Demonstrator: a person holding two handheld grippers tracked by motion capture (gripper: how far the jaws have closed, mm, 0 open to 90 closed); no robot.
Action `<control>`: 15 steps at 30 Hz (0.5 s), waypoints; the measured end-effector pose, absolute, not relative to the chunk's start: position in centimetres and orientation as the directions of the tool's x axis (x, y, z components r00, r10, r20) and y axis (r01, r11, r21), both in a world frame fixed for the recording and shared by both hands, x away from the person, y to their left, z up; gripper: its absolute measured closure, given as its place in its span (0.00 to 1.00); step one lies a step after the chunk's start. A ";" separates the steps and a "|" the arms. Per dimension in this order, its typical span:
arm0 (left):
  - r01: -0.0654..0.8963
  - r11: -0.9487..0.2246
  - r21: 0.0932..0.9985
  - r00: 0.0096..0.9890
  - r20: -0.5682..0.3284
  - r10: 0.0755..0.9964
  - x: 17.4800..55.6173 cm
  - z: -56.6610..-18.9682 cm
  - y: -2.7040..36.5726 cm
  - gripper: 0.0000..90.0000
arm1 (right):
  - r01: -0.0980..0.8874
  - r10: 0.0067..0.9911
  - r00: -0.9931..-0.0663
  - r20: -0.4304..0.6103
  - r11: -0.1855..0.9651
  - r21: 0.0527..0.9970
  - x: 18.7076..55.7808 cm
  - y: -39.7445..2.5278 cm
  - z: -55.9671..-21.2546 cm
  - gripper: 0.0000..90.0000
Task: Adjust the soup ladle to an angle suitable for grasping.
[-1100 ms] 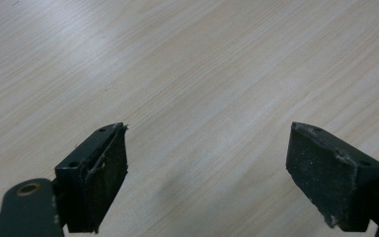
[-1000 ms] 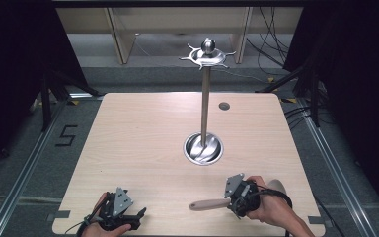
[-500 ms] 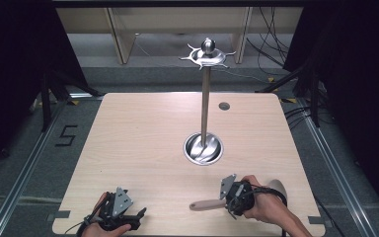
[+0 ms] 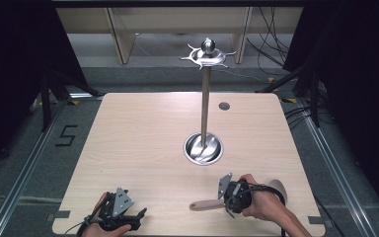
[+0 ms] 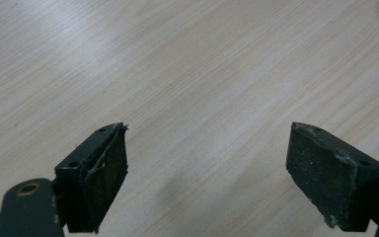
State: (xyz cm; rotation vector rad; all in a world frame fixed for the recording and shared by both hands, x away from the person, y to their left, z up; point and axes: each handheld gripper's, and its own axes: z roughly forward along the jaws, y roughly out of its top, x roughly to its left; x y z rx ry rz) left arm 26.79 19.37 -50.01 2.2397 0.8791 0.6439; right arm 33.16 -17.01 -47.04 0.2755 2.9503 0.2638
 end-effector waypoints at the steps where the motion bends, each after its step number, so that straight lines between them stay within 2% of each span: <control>1: 0.402 -0.586 0.703 0.664 0.217 0.716 26.9 -49.9 19.5 0.17 | 0.159 0.189 -0.971 -0.149 0.969 0.190 33.2 -17.0 -47.1 0.72; 15: 0.399 -0.567 0.721 0.660 0.202 0.723 27.0 -50.1 19.3 0.17 | 0.177 0.196 -0.973 -0.120 0.972 0.153 33.4 -16.8 -47.3 0.74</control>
